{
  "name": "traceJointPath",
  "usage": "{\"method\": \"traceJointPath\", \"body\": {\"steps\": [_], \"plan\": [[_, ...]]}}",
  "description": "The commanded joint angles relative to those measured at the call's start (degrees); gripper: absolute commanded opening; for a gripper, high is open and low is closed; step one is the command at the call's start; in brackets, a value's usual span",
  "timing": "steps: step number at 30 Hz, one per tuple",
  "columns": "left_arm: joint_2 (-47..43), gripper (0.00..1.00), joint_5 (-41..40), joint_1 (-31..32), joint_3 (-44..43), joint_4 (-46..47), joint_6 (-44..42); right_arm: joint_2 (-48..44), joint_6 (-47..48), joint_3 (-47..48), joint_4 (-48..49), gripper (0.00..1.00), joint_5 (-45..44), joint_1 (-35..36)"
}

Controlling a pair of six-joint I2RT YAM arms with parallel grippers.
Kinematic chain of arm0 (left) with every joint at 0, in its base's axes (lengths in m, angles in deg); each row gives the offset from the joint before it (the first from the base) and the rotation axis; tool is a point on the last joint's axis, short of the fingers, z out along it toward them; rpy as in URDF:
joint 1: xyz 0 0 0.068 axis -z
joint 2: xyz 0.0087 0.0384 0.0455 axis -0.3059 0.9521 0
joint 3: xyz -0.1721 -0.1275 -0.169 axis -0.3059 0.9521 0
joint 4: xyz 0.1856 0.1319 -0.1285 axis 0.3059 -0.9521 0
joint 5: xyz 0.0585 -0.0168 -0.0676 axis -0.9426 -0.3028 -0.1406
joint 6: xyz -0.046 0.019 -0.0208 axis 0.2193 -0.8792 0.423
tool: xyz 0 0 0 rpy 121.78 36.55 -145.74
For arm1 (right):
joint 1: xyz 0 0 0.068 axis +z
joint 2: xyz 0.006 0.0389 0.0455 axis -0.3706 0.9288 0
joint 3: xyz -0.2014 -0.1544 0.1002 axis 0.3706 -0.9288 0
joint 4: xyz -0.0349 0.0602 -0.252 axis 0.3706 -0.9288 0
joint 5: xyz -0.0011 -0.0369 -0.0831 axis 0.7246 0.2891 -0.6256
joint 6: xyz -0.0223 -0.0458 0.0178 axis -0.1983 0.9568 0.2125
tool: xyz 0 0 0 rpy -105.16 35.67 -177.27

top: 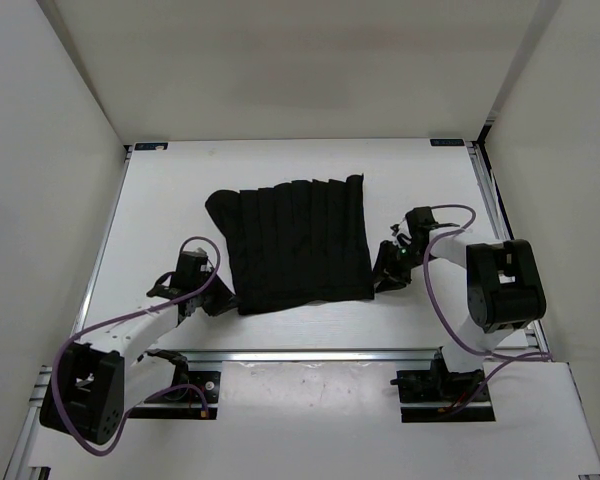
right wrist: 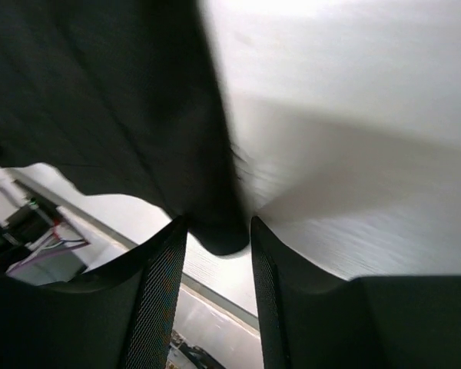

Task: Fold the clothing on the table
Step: Fold the skirt

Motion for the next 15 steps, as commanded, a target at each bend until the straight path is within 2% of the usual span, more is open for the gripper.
{"method": "traceJointPath", "body": {"steps": [1, 4, 5, 7, 8, 11, 15], "plan": [[-1.4, 0.00, -0.3, -0.2, 0.7, -0.5, -0.5, 3.4, -1.4, -2.5, 9.4, 0.45, 1.6, 2.3], [-0.8, 0.00, -0.3, -0.1, 1.9, 0.6, -1.2, 4.6, -5.1, -4.9, 15.4, 0.41, 8.0, 4.1], [-0.9, 0.00, -0.4, -0.5, 1.9, 1.3, -1.2, 4.8, -5.7, -5.0, 16.9, 0.36, 9.0, 4.8], [-0.1, 0.00, -0.2, -1.3, 1.4, 2.6, -2.1, 5.0, -5.7, -3.9, 18.2, 0.16, 11.2, 5.5], [0.4, 0.00, 0.0, -1.7, 0.8, 2.6, -3.1, 4.2, -5.5, -2.6, 17.6, 0.00, 11.1, 5.3], [4.8, 0.00, -1.7, -3.0, -9.1, -0.6, -8.8, 0.2, -2.2, 4.5, 9.8, 0.00, 4.9, 3.0], [15.7, 0.00, 2.1, -7.2, -23.6, -1.2, -12.8, -0.6, 3.4, 18.2, -1.3, 0.00, -1.5, -2.8]]}}
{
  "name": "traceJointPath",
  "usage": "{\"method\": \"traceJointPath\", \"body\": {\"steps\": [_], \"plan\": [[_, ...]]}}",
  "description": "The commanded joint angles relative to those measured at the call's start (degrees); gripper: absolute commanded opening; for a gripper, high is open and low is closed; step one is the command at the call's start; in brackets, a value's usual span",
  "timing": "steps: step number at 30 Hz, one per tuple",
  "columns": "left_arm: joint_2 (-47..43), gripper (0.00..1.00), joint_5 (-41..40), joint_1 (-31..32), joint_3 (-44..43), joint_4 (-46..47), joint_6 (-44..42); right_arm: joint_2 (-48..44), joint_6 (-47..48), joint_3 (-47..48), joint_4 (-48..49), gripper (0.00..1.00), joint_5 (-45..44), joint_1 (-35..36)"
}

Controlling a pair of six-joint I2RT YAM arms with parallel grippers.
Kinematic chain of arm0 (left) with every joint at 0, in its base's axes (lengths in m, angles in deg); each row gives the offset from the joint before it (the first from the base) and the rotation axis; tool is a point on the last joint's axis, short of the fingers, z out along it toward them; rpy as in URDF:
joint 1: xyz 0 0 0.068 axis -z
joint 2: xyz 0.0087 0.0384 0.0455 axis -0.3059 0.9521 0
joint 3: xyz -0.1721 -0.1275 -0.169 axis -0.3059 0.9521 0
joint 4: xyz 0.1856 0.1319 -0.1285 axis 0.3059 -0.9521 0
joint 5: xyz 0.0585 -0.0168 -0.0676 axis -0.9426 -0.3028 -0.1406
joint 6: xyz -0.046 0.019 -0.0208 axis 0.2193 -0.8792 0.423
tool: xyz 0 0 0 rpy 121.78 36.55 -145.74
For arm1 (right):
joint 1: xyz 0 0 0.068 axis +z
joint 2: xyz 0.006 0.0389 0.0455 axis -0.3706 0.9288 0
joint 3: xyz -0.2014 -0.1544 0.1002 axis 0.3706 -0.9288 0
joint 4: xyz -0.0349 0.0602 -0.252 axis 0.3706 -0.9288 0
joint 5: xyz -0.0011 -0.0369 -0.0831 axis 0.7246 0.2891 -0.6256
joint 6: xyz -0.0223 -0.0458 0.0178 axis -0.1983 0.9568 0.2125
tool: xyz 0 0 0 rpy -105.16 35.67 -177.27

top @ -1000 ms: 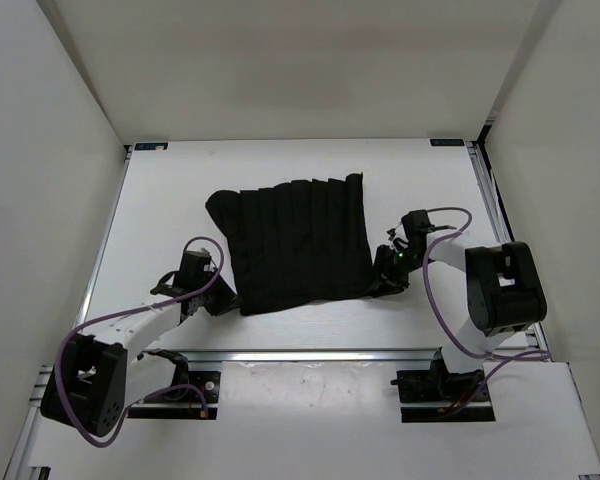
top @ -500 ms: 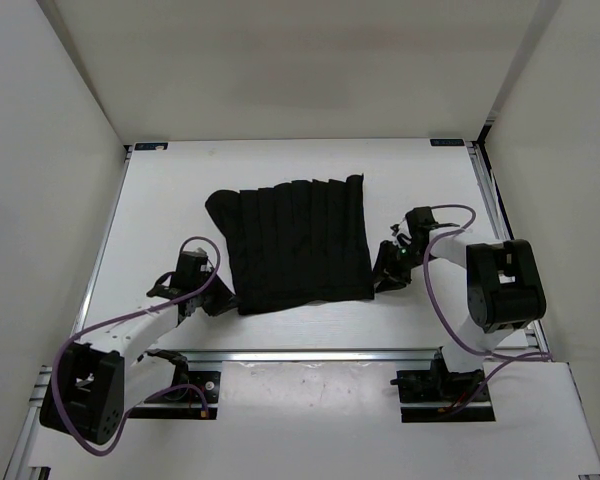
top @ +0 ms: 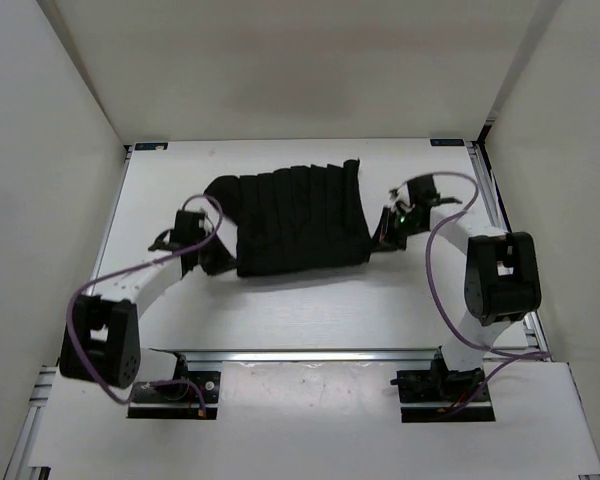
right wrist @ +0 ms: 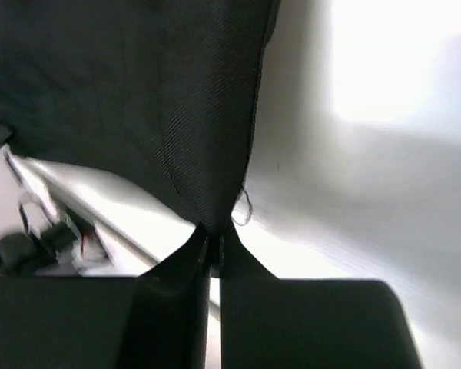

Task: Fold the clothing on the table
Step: Fold the skirt

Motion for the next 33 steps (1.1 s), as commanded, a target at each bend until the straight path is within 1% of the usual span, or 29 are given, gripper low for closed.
{"method": "traceJointPath", "body": {"steps": [1, 2, 3, 4, 5, 6, 7, 8, 10, 11, 13, 16, 18, 19, 20, 21, 22, 23, 24, 25, 26, 27, 29, 31, 32, 33], "plan": [[7.5, 0.00, 3.9, -4.0, -15.1, 3.2, -6.1, -2.6, 7.4, 16.9, -7.8, 0.00, -7.6, -5.2], [9.4, 0.00, 5.4, -4.5, -21.2, 3.0, -6.1, -0.4, 9.3, 24.0, -10.8, 0.00, -9.5, -6.4], [12.9, 0.00, 9.0, -5.2, -24.5, 5.3, -6.2, 1.8, 9.6, 27.6, -12.0, 0.00, -10.6, -7.6], [16.2, 0.00, 12.9, -5.8, -30.5, 5.8, -5.7, 3.2, 10.8, 34.4, -14.1, 0.00, -11.9, -8.2], [18.4, 0.00, 14.6, -6.1, -36.3, 7.5, -3.6, 4.6, 10.8, 40.6, -15.8, 0.00, -12.0, -9.5], [19.1, 0.00, 17.0, -6.4, -40.5, 10.0, -1.9, 4.8, 10.3, 44.4, -15.8, 0.00, -12.0, -10.4], [19.5, 0.00, 18.6, -6.1, -42.5, 11.2, -1.1, 4.3, 9.7, 46.1, -15.9, 0.00, -12.2, -10.9], [19.5, 0.00, 18.1, -6.1, -44.6, 11.8, 0.0, 3.6, 9.9, 47.0, -14.4, 0.00, -12.8, -10.6], [18.8, 0.00, 16.7, -5.8, -46.1, 10.7, -0.4, 0.8, 10.1, 46.3, -14.0, 0.01, -12.6, -11.0], [18.6, 0.00, 16.3, -5.6, -45.6, 9.9, -1.7, 0.3, 10.3, 44.1, -13.8, 0.00, -12.2, -10.9], [17.3, 0.00, 14.8, -5.6, -42.2, 8.6, -2.5, -3.1, 11.1, 38.7, -12.7, 0.00, -11.6, -10.8], [13.9, 0.00, 16.1, -5.4, -31.1, 9.4, -4.3, -8.1, 11.8, 24.8, -9.7, 0.00, -11.9, -10.7], [9.1, 0.00, 18.7, -5.1, -26.6, 8.8, -5.8, -12.1, 12.7, 19.6, -10.4, 0.00, -11.2, -10.1], [7.7, 0.00, 21.8, -5.2, -24.0, 9.2, -5.9, -15.6, 13.1, 16.5, -10.7, 0.00, -11.0, -9.6], [4.0, 0.00, 25.2, -5.6, -22.8, 10.4, -5.9, -19.6, 13.3, 14.6, -11.2, 0.00, -10.5, -8.7], [-0.3, 0.00, 26.8, -5.8, -21.0, 11.0, -4.8, -22.2, 13.6, 13.1, -12.3, 0.00, -11.4, -8.3], [-2.8, 0.00, 29.6, -6.5, -20.0, 12.1, -3.8, -27.0, 13.8, 11.9, -13.3, 0.00, -13.6, -5.9], [-7.0, 0.00, 31.1, -7.4, -20.1, 12.0, -3.4, -32.1, 14.1, 11.4, -13.6, 0.00, -15.3, -2.9], [-10.4, 0.00, 31.6, -7.2, -20.9, 10.7, -3.8, -34.4, 13.7, 10.9, -14.0, 0.00, -19.8, -0.8], [-11.7, 0.00, 32.3, -7.0, -22.7, 8.2, -5.3, -39.7, 12.3, 10.2, -14.0, 0.00, -22.4, 3.6], [-14.0, 0.00, 32.1, -6.4, -23.8, 6.6, -6.1, -43.8, 12.3, 9.9, -14.5, 0.00, -27.5, 7.5], [-16.0, 0.00, 32.5, -5.9, -25.1, 5.9, -7.2, -45.7, 10.7, 10.0, -14.2, 0.00, -30.5, 8.8], [-17.7, 0.00, 34.9, -5.5, -27.3, 5.7, -6.1, -50.3, 10.2, 10.8, -14.5, 0.00, -35.1, 12.6], [-19.0, 0.00, 33.9, -4.7, -30.2, 4.1, -6.7, -51.8, 10.0, 13.1, -14.1, 0.00, -37.2, 13.4], [-18.8, 0.00, 32.4, -4.7, -32.3, 1.5, -8.2, -51.6, 10.7, 14.0, -14.3, 0.00, -37.2, 12.6], [-18.3, 0.00, 29.3, -4.7, -33.1, -1.4, -9.4, -50.2, 11.7, 14.4, -13.7, 0.00, -37.1, 11.4]]}}
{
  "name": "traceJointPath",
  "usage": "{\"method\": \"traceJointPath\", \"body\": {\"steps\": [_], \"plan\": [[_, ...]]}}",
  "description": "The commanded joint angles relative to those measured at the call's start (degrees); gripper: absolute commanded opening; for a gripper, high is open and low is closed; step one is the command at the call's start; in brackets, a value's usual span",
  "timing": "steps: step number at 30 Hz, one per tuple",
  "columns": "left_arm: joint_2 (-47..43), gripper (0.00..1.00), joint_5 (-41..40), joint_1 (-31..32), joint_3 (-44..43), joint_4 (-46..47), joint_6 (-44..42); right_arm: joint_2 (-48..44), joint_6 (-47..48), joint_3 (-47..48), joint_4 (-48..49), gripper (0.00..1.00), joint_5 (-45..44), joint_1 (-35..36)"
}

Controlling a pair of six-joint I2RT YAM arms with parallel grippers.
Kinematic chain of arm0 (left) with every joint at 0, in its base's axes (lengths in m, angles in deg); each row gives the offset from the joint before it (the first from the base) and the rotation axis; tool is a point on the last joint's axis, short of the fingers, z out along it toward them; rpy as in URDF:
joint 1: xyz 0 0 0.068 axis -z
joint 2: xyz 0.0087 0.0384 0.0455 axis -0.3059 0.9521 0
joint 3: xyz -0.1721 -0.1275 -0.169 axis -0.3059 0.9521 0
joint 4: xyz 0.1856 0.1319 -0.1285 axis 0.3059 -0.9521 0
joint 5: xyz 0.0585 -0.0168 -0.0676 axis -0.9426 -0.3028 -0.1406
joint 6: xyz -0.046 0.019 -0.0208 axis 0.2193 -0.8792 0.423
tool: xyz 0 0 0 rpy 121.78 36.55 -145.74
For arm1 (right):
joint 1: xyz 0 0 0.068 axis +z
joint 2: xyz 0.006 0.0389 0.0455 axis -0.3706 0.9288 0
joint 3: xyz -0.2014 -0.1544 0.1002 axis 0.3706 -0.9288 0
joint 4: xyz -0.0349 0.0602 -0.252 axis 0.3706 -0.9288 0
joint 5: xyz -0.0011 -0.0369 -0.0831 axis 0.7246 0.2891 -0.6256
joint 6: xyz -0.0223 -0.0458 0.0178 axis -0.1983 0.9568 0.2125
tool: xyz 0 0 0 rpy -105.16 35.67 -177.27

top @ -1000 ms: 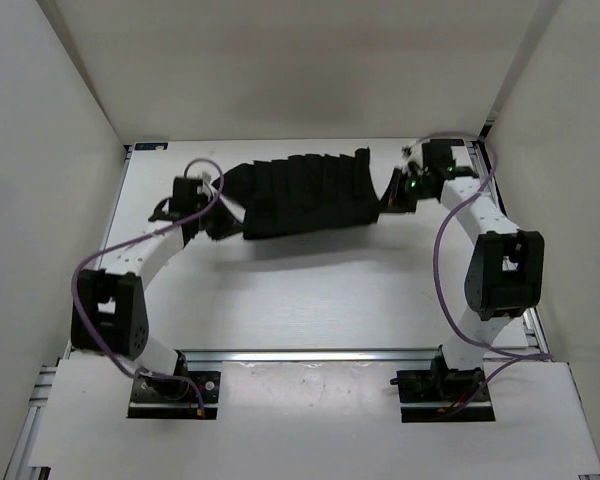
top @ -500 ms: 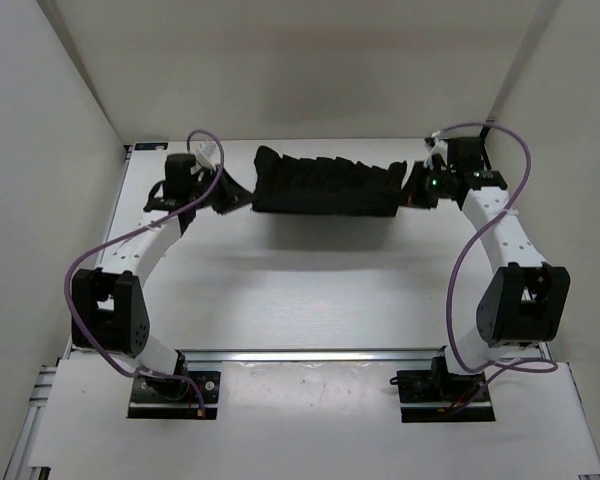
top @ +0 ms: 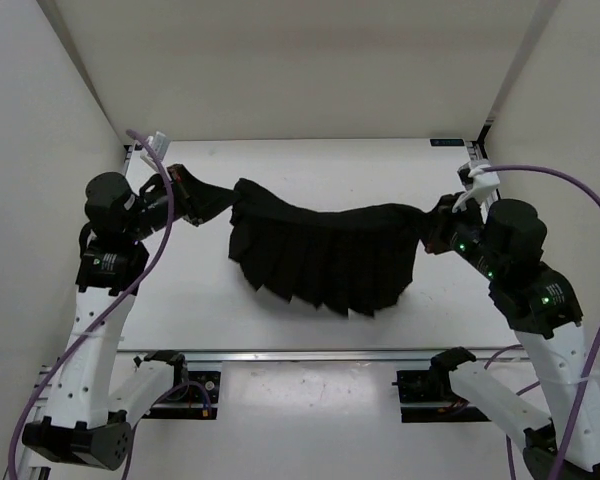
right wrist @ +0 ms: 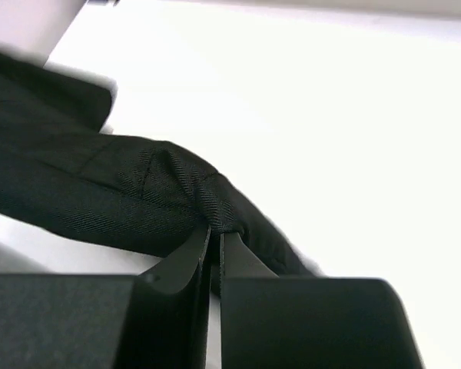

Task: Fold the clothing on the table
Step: Fold the skirt

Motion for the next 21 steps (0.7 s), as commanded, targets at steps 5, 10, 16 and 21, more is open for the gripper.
{"method": "traceJointPath", "body": {"steps": [5, 10, 16, 21], "plan": [[7.6, 0.00, -11.8, -1.6, 2.4, -7.7, -2.3, 15.6, 1.1, -0.7, 6.3, 0.01, 16.1, -18.6], [24.5, 0.00, -15.6, -1.4, 9.0, 2.9, -0.1, 32.2, 1.9, -5.9, 17.0, 0.00, 20.3, -23.0], [47.7, 0.00, -14.6, -0.7, -5.0, 11.6, 4.3, 49.6, 0.6, 2.8, 22.4, 0.00, 25.5, -26.3], [59.1, 0.00, -12.6, -1.0, -18.4, 10.3, 7.6, 56.8, -1.4, 8.8, 21.4, 0.00, 26.8, -27.9]]}}
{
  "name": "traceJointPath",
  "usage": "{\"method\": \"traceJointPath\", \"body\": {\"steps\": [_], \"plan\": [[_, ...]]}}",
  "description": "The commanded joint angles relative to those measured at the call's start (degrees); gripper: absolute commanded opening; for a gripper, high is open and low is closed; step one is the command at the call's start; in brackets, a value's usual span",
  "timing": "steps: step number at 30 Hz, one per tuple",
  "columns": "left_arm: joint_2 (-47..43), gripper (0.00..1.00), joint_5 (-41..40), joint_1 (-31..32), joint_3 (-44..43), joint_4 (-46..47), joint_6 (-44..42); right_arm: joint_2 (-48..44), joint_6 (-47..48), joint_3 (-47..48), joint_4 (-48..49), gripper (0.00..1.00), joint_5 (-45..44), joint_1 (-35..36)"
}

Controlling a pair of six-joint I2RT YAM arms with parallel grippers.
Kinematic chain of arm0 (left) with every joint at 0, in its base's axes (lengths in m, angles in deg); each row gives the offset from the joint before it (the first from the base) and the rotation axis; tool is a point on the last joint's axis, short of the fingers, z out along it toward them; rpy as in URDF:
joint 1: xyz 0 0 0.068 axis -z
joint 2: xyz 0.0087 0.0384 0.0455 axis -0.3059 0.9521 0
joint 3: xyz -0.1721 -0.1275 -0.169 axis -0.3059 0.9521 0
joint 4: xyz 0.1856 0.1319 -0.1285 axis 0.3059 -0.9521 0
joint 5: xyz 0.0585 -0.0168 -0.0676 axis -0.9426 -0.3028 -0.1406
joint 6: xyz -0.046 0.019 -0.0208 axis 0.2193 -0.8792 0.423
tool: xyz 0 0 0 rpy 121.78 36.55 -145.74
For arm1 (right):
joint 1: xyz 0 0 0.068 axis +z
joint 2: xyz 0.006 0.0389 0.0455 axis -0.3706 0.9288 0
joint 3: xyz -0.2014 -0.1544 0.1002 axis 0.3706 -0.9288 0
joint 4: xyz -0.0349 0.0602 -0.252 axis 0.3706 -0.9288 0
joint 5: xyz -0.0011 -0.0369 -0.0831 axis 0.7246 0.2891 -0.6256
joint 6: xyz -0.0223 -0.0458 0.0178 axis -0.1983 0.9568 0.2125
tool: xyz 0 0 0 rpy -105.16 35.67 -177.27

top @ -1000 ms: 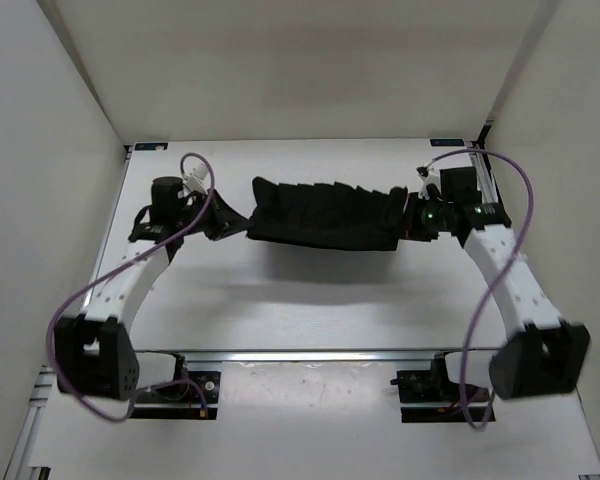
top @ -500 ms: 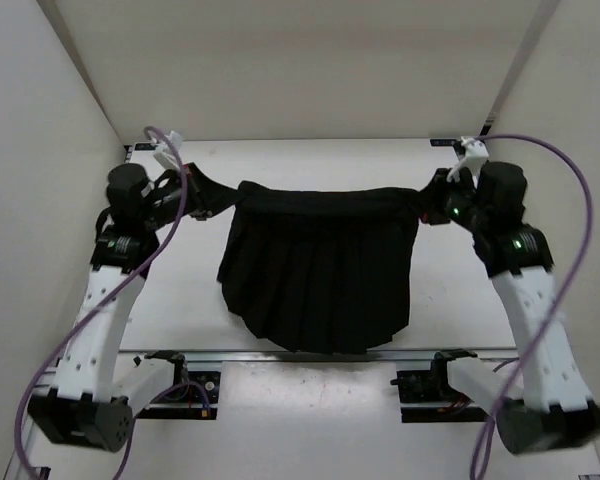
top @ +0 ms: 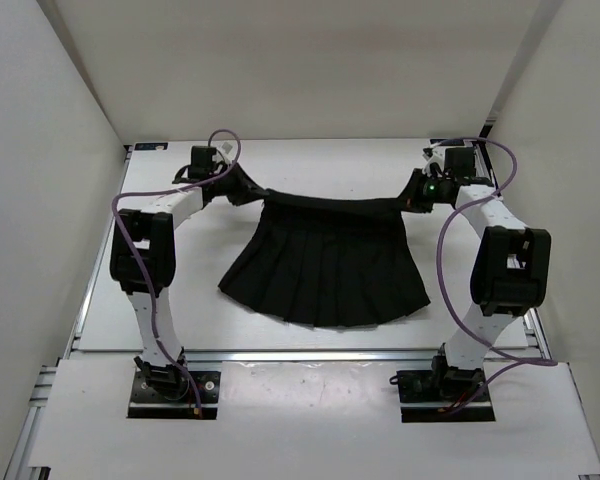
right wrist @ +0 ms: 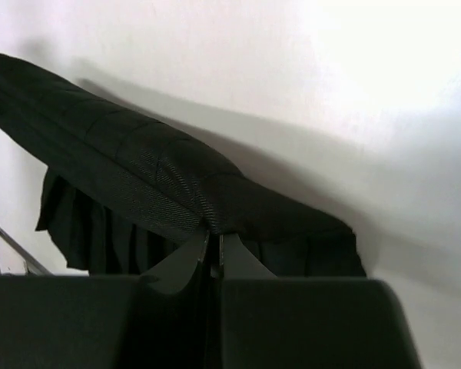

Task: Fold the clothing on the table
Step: Fold the skirt

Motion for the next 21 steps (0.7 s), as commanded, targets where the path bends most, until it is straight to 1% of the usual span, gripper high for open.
{"method": "traceJointPath", "body": {"steps": [1, 3, 5, 7, 8, 10, 11, 13, 14, 16, 17, 21], "plan": [[1.5, 0.00, -1.8, -2.7, -8.4, 3.2, 2.5, 1.5, -0.2, 5.6, 4.1, 0.00, -1.2, -3.2], [2.3, 0.00, 0.3, -2.5, -10.4, 3.3, 3.2, 1.1, -1.3, 5.0, 4.2, 0.00, 0.0, -3.7], [0.3, 0.00, 1.6, -2.4, -9.7, 3.9, 3.2, -1.7, -0.8, 4.9, 3.2, 0.00, -0.8, -2.5], [-2.8, 0.00, 1.7, -2.5, -6.8, 3.6, 2.4, -4.8, -0.3, 2.8, 2.1, 0.00, -1.4, -1.6], [-4.4, 0.00, 3.0, -2.7, -5.5, 4.2, 2.1, -6.7, -0.7, 2.2, 1.9, 0.00, -1.5, -1.5], [-8.1, 0.00, 4.3, -3.6, 2.0, 6.6, 3.4, -9.8, -1.0, -1.3, 0.7, 0.00, -0.9, -0.9], [-10.6, 0.00, 4.9, -4.0, 4.0, 7.4, 3.6, -11.4, -1.3, -2.1, 0.1, 0.00, -1.0, -0.6], [-14.3, 0.00, 5.5, -4.3, 11.0, 6.6, 2.1, -13.8, -1.1, -5.5, -3.6, 0.00, -0.7, 0.1], [-16.8, 0.00, 4.7, -4.1, 12.5, 5.2, 0.7, -15.2, -0.8, -6.5, -4.1, 0.00, -1.3, 0.6], [-19.6, 0.00, 4.2, -4.1, 18.8, 4.2, -0.8, -17.9, -2.1, -11.5, -6.1, 0.00, -0.2, 0.5], [-21.1, 0.00, 3.7, -3.7, 21.5, 3.5, -1.7, -19.8, -3.0, -14.1, -6.4, 0.00, 0.3, 1.9], [-23.6, 0.00, 1.9, -1.7, 27.3, 1.0, -4.7, -24.5, -4.6, -22.1, -9.5, 0.00, 0.9, 4.1]]}}
